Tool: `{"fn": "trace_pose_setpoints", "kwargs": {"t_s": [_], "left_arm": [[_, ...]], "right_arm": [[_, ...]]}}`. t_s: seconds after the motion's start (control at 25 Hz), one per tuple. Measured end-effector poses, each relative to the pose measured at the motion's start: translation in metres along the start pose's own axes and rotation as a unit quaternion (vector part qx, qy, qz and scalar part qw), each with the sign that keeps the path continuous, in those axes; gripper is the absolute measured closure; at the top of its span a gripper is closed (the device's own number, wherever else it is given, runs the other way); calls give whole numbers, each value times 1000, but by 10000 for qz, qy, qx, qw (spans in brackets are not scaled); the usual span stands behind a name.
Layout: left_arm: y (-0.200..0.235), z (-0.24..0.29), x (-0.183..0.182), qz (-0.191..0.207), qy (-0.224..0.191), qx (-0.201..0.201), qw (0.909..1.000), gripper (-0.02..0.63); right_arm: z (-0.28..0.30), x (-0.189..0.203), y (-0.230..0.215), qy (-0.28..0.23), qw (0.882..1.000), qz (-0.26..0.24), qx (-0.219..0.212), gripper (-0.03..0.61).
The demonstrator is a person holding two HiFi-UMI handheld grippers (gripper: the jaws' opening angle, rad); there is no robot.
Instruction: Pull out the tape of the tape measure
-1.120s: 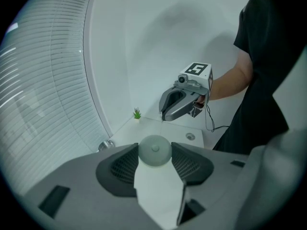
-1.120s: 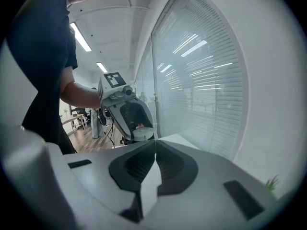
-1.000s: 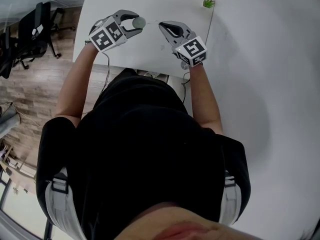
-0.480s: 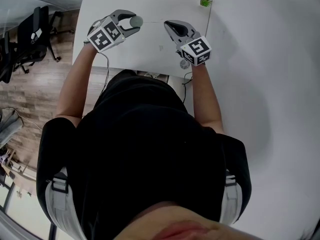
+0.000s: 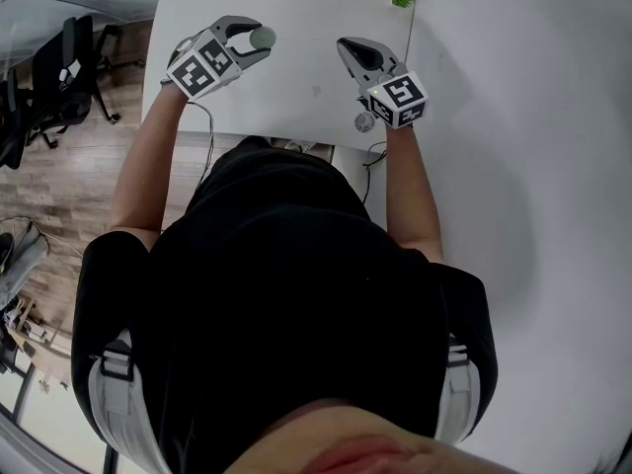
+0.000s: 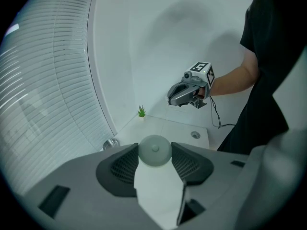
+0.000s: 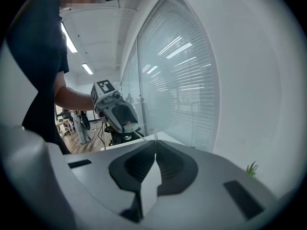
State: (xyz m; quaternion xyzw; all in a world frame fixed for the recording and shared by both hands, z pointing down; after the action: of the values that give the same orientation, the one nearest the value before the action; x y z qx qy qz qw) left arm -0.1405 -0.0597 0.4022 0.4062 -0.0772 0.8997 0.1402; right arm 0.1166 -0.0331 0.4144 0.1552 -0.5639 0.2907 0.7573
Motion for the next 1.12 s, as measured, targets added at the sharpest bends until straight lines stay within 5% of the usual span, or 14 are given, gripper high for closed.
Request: {"fn": "trace_pose_setpoints", "kwargs": {"t_s": [1.12], "left_arm": [[19, -6, 8, -233, 37, -325, 9992, 388]], "right_arm": [[-33, 5, -32, -40, 9979, 124, 632, 568]]}}
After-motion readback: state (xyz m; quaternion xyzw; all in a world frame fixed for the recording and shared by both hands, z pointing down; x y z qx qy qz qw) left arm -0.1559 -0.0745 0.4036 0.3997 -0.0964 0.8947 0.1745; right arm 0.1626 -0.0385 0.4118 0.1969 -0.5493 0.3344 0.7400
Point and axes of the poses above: the fingertips, and each gripper's own axes: z forward along the fingers, y to its left, x out of its underside, the point moved 9 cm from there along -z, backward along the fingers, and after that the axes turned 2 degrees about -y, right-handed, at the moved point
